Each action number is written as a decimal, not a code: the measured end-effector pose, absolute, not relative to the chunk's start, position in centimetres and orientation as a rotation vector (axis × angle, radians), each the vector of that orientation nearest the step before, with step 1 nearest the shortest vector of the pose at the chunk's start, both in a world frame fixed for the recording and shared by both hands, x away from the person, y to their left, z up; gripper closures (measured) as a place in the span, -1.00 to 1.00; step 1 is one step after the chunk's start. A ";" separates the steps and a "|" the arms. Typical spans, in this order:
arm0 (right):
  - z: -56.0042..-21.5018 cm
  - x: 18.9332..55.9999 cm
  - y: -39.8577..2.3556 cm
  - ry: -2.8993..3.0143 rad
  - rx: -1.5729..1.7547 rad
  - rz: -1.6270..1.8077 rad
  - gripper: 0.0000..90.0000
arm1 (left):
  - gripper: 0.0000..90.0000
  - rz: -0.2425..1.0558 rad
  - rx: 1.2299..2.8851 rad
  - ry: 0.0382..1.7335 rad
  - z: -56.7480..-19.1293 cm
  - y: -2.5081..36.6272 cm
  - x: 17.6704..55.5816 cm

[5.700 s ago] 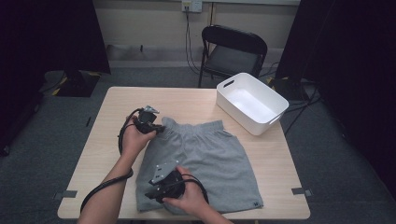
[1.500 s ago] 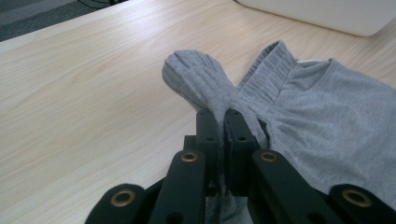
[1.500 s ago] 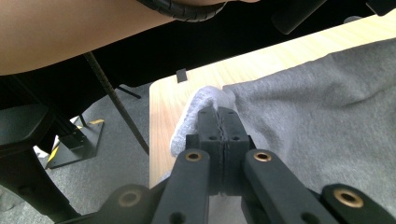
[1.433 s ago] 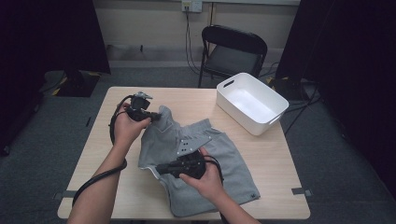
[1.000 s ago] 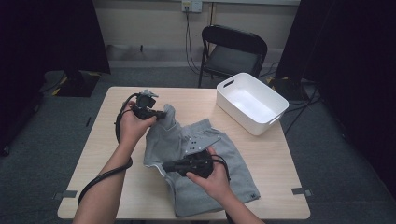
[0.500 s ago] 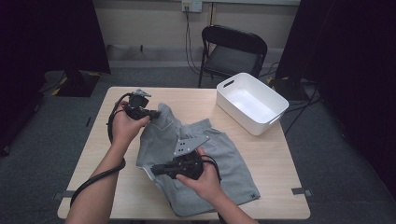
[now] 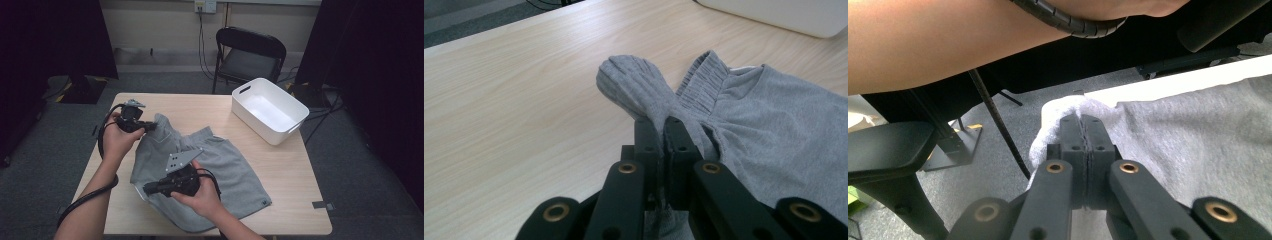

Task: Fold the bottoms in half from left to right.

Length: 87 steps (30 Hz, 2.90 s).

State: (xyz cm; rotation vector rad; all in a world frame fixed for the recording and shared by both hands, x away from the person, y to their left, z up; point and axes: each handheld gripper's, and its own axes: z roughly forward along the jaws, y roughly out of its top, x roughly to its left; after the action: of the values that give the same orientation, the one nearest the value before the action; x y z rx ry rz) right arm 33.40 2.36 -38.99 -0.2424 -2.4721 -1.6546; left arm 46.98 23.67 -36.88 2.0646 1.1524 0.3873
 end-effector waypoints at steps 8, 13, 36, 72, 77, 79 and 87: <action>-39.3 34.1 0.2 -2.455 -0.290 -1.668 1.00 | 0.94 0.365 2.057 1.149 -36.9 21.9 48.0; -39.6 34.5 -1.9 -2.448 -0.334 -1.685 1.00 | 0.94 0.359 2.063 1.138 -37.1 20.1 48.7; -42.0 35.4 -7.1 -2.442 -0.469 -1.686 1.00 | 0.93 0.302 2.119 1.081 -39.4 14.3 50.6; -42.4 35.7 -15.6 -2.557 -0.630 -1.694 1.00 | 0.90 0.246 2.209 1.042 -42.5 6.2 53.1; -43.1 35.4 -16.8 -2.629 -0.653 -1.655 1.00 | 0.88 0.247 2.208 1.042 -43.0 5.7 53.2; -43.5 35.4 -17.4 -2.627 -0.676 -1.653 1.00 | 0.84 0.249 2.197 1.042 -43.2 5.5 53.2; -44.8 35.4 -19.2 -2.678 -0.748 -1.620 1.00 | 0.59 0.237 2.147 1.000 -43.6 4.2 53.1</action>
State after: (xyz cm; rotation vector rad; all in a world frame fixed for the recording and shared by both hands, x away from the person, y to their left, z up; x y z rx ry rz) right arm 35.42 -19.24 -44.80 -0.7477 -2.6777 -1.6205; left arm 53.09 4.24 -43.63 2.1469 0.9999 0.2368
